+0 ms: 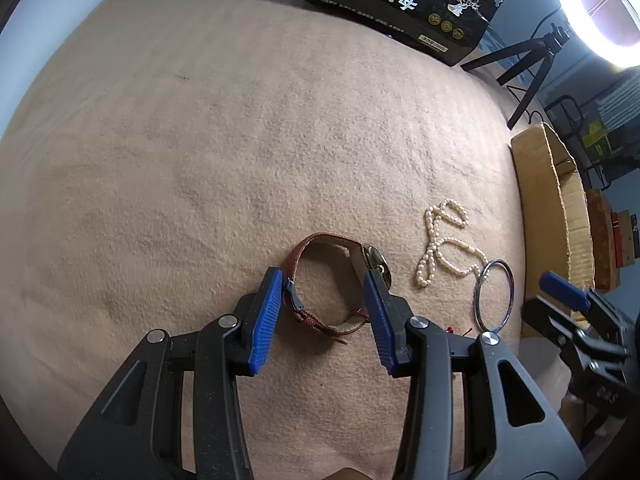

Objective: Organize jewelry
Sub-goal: 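Move left tool to brown leather watch while right tool moves to blue bangle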

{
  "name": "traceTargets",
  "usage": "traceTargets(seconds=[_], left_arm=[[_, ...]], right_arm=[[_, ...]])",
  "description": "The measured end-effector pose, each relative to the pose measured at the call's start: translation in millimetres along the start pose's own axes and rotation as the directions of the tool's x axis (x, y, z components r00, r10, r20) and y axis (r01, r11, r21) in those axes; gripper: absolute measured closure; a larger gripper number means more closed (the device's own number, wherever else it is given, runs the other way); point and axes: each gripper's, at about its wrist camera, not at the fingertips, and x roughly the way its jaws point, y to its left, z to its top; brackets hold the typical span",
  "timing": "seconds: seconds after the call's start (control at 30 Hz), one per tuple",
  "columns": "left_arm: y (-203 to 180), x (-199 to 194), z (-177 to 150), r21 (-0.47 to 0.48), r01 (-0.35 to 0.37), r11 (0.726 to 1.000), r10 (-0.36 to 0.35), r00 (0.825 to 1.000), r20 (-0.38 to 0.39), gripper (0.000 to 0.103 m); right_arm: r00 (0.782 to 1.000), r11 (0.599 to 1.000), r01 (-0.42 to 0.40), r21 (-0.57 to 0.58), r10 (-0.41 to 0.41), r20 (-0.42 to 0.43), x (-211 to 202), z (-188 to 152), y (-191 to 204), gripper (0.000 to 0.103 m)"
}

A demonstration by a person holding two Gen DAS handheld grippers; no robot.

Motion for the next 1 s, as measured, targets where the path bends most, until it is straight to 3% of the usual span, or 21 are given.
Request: traceTargets(seconds=[0.13,0.27,0.4,0.5,0.8,1.0], left_arm=[[-0.3,0.0,0.0,0.021,0.007,1.0,-0.007,1.0,-0.007,0.06],[-4.0,-1.3,-2.4,0.063,0.007,0.998,-0.006,1.0,-0.008,0.06],[-2.6,-1.9,-4.5,0.092,0.018,0.996,-0.017,1.0,-0.014,0.06],[3.2,-1.9,-4.9,0.096,0.028,0.995,-0.026,0.999,-0.021,0.06],[10.0,-4.1,-0.2,0.09,0.054,0.994,-0.052,0.998,-0.018,0.06],[9.1,2.2,0.5,0.1,0.048,0.994,-0.046,0.999,-0.029,0.062]], right_arm=[[0.999,0.998,-0.013,0.067,0.01,0.044,-13.9,-20.2,-0.8,0.033],[0.991,0.988,0.002,0.158,-0.023,0.128,-24.0,-52.1,-1.9,0.023],[0.981,0.971,-0.027,0.239,-0.02,0.192,-22.7,-77.1,-5.4,0.023],[0.973,0.963,0.02,0.267,-0.08,0.214,-17.3,-91.3,-4.9,0.023],[0.97,0.947,0.036,0.32,-0.11,0.217,7.4,-93.8,-7.1,0.023],[0.964,0.941,0.102,0.321,-0.174,0.203,17.7,-87.4,-5.2,0.022]])
